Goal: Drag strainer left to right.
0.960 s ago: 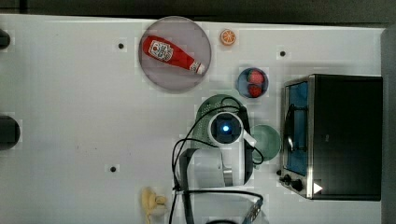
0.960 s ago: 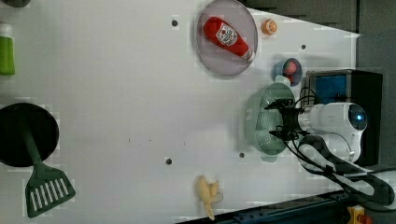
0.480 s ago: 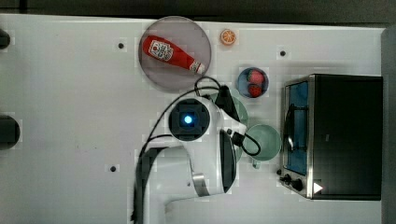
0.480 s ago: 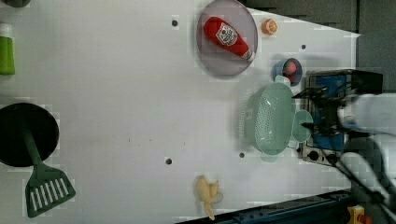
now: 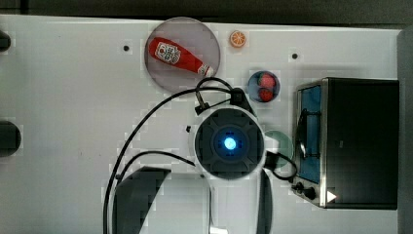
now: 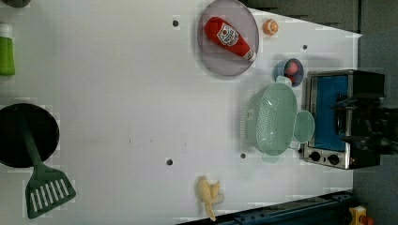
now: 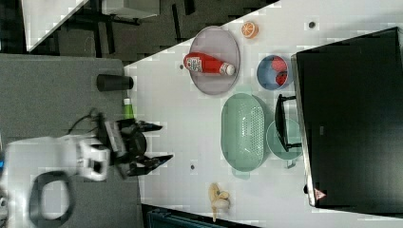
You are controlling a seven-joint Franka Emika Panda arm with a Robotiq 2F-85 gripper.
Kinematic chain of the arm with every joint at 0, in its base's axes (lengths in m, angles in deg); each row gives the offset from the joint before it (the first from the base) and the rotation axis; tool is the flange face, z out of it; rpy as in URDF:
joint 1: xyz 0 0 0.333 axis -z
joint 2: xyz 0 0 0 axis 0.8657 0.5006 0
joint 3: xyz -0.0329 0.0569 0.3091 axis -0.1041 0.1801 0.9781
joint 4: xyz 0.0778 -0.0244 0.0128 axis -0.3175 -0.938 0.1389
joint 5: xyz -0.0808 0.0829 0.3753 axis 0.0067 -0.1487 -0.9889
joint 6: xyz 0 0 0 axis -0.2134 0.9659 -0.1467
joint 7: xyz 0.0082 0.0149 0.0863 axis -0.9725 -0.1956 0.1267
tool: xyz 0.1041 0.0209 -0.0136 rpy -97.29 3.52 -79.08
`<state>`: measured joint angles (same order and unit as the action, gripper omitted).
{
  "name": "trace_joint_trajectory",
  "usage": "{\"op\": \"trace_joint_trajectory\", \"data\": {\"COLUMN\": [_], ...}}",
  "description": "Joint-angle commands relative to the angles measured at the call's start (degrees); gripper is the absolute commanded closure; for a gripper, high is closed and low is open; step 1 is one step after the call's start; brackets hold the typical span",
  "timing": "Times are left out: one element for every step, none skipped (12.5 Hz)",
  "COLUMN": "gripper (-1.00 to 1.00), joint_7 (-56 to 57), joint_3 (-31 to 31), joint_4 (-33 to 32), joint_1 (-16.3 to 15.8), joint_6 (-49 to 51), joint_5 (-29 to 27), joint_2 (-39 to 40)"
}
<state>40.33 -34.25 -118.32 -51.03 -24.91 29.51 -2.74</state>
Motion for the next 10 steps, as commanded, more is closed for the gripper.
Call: {"op": "trace_joint_trajectory", "data": {"gripper": [-1.00, -1.00, -1.00, -1.00, -1.00, -1.00, -1.00, -1.00, -1.00, -1.00], "joint_7": [10.8, 10.8, 11.0, 11.6, 12.1, 12.2, 12.2, 12.2, 12.2, 12.2], "joint_3": [-0.5, -0.6, -0.9, -1.1, -1.4, -1.6, -1.7, -1.6, -1.5, -1.5], "joint_4": [4.2, 6.3, 8.2, 9.7, 10.4, 10.6, 10.5, 10.4, 10.4, 10.4], "joint_1": [0.0, 0.0, 0.0, 0.0, 0.0, 0.0, 0.0, 0.0, 0.0, 0.0], "joint_6": [8.2, 12.2, 14.2, 15.4, 17.1, 17.5, 17.5, 17.5, 17.5, 17.5], "joint_5": [-0.4, -0.5, -0.5, -0.4, -0.4, -0.5, -0.5, -0.5, -0.5, -0.5], "joint_2": [-3.4, -4.2, -4.7, -4.9, -4.9, -4.9, -4.9, -4.7, -4.6, -4.5]}}
